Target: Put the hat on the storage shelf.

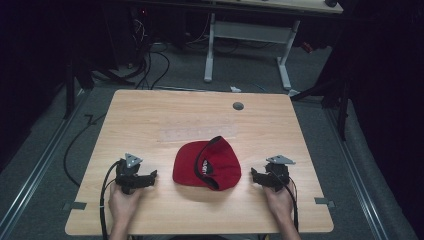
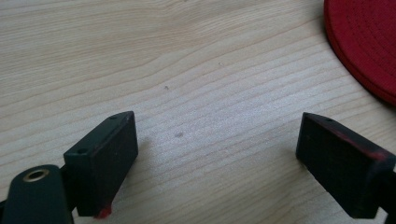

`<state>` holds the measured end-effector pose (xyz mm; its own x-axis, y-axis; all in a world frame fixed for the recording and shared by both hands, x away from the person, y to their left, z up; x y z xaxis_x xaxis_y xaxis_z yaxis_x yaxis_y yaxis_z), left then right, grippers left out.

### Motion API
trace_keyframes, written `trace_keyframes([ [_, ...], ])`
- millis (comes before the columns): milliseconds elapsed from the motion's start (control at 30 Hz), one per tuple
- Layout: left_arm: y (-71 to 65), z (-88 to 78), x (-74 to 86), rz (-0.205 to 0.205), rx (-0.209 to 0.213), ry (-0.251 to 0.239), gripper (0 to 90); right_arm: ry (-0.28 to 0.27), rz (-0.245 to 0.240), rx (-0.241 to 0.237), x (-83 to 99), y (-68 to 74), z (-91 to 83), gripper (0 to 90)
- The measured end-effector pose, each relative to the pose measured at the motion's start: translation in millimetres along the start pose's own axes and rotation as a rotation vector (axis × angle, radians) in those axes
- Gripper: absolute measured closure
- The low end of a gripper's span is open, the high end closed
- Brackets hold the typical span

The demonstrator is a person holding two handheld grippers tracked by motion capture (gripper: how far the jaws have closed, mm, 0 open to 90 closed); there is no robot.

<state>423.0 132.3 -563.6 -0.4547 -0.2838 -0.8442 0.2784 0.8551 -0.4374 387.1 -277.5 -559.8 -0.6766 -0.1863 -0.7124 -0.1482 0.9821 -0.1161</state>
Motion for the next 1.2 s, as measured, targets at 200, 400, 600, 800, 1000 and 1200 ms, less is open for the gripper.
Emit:
trace_keyframes([
  [200,0.0,0.0,0.0,0.0,0.0,-0.001,12.9,-0.001,-0.001,-0.003,0.0,0.1,0.0,20.5],
  [400,0.0,0.0,-0.1,0.0,-0.001,-0.001,13.0,-0.001,-0.001,-0.003,-0.1,0.1,0.0,20.7],
  [600,0.0,0.0,-0.2,0.0,0.0,-0.001,13.1,-0.004,-0.004,-0.014,-0.1,0.9,-0.7,23.3],
  [800,-0.2,-0.1,-0.3,-0.001,0.002,-0.003,14.2,-0.01,-0.032,-0.038,-0.6,-1.1,0.0,25.5],
  [1000,-0.2,0.0,-0.4,0.0,0.003,-0.005,14.9,-0.016,-0.058,-0.068,-5.4,-4.7,1.9,32.1],
  [1200,-0.2,0.0,-0.5,-0.001,0.003,-0.005,14.9,-0.097,-0.056,-0.158,-23.6,2.7,-11.8,36.7],
])
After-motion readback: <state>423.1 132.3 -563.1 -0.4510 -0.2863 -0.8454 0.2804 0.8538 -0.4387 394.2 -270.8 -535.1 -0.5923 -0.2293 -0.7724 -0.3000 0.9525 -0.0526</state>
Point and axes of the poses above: each handheld gripper's, and its own axes: z roughly forward along the jaws, x roughly out of its underside, y roughly to its left, the point moved 4 cm from there along z, roughly forward along the jaws, and after that the axes turned 8 degrees about x, right-handed, at the moved point
